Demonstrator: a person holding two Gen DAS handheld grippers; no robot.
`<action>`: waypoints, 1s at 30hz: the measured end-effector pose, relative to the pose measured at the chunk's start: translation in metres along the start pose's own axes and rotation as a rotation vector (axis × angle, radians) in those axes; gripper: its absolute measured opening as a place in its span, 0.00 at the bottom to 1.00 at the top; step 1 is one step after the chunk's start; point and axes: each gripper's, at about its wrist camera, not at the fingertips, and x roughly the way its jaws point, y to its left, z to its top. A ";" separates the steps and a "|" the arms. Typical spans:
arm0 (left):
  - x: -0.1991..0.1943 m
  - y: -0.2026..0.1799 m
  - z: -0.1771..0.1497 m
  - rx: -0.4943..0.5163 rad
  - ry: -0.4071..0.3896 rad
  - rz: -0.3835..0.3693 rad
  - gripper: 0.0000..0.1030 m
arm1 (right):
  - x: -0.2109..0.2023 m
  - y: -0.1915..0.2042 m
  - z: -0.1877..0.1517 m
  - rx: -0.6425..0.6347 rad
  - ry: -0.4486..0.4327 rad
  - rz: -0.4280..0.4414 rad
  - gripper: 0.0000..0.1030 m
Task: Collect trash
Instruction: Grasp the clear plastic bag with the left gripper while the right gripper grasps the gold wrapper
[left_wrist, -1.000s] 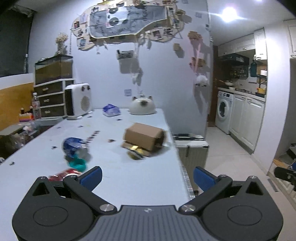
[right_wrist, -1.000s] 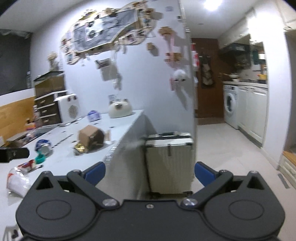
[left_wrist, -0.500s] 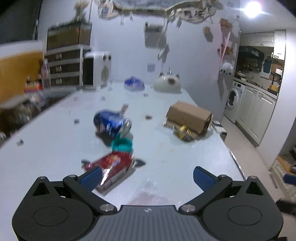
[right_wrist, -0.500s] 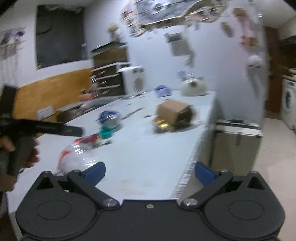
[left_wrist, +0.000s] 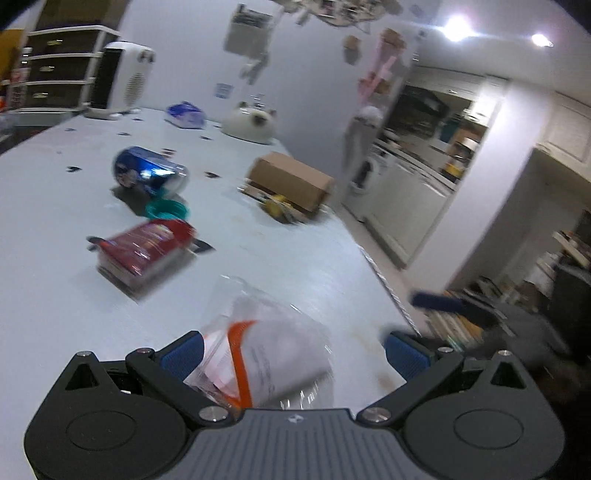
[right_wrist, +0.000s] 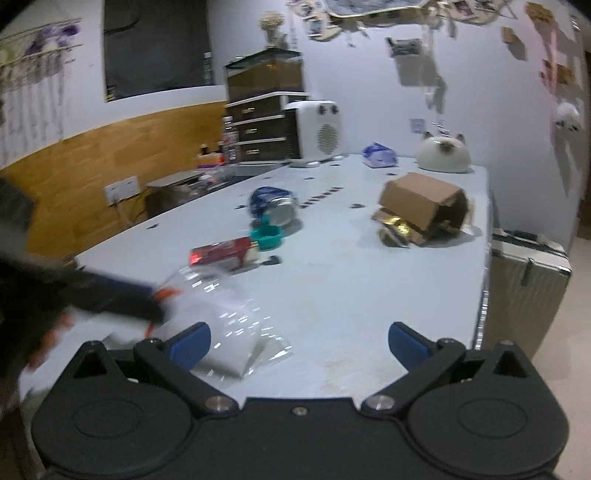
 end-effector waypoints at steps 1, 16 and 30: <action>-0.002 -0.004 -0.005 0.007 0.009 -0.022 1.00 | 0.003 -0.004 0.001 0.013 -0.001 -0.013 1.00; 0.028 -0.004 -0.017 -0.204 0.021 -0.162 0.75 | 0.074 -0.086 0.057 0.080 -0.086 -0.085 1.00; 0.044 0.000 -0.015 -0.260 0.037 -0.199 0.55 | 0.192 -0.098 0.096 -0.061 0.004 0.054 0.78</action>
